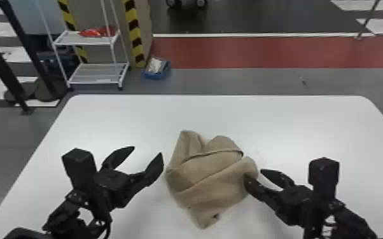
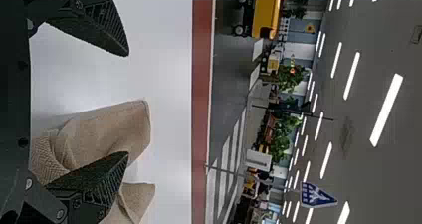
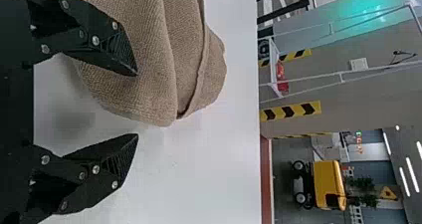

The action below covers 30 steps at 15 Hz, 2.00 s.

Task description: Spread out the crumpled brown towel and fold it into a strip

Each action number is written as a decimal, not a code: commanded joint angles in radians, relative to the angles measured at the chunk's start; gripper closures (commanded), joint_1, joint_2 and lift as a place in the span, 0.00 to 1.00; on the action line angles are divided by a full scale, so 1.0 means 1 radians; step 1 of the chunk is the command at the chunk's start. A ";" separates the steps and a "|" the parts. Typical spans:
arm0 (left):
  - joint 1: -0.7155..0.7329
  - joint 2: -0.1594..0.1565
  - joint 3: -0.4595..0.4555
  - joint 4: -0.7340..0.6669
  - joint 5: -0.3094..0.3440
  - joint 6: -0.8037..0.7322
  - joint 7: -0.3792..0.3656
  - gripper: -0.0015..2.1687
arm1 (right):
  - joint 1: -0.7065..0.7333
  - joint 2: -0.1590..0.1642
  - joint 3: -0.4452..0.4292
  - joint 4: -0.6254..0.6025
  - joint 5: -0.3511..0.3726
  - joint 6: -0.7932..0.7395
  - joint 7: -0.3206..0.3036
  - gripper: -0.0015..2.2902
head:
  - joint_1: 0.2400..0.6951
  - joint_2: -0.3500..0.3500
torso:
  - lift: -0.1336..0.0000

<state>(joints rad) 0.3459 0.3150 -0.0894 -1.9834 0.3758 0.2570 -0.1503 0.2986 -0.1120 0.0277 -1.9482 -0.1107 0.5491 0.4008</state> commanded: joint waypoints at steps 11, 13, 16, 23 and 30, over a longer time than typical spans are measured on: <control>-0.002 -0.001 0.002 0.000 0.000 0.000 0.012 0.09 | 0.033 0.000 0.012 -0.382 -0.119 0.134 0.001 0.88 | 1.00 0.60 | 0.08; 0.001 -0.001 0.004 0.001 -0.001 -0.006 0.014 0.09 | -0.059 0.000 0.017 -0.462 -0.176 0.266 -0.027 0.88 | 1.00 0.63 | 0.08; 0.004 -0.001 0.004 0.003 0.000 -0.015 0.015 0.09 | -0.217 0.025 0.047 -0.521 -0.211 0.361 -0.089 0.88 | 1.00 0.66 | 0.08; 0.007 0.006 0.014 0.020 0.002 -0.046 0.014 0.09 | -0.263 0.023 -0.029 -0.492 -0.236 0.082 -0.174 0.88 | 0.91 0.68 | 0.08; -0.007 0.004 0.004 0.037 0.002 -0.052 0.005 0.09 | -0.243 -0.011 -0.201 0.031 -0.241 -0.179 -0.174 0.79 | 0.97 0.47 | 0.08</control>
<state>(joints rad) 0.3396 0.3191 -0.0851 -1.9481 0.3775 0.2049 -0.1445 0.0829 -0.1121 -0.1491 -2.0642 -0.3691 0.4144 0.2269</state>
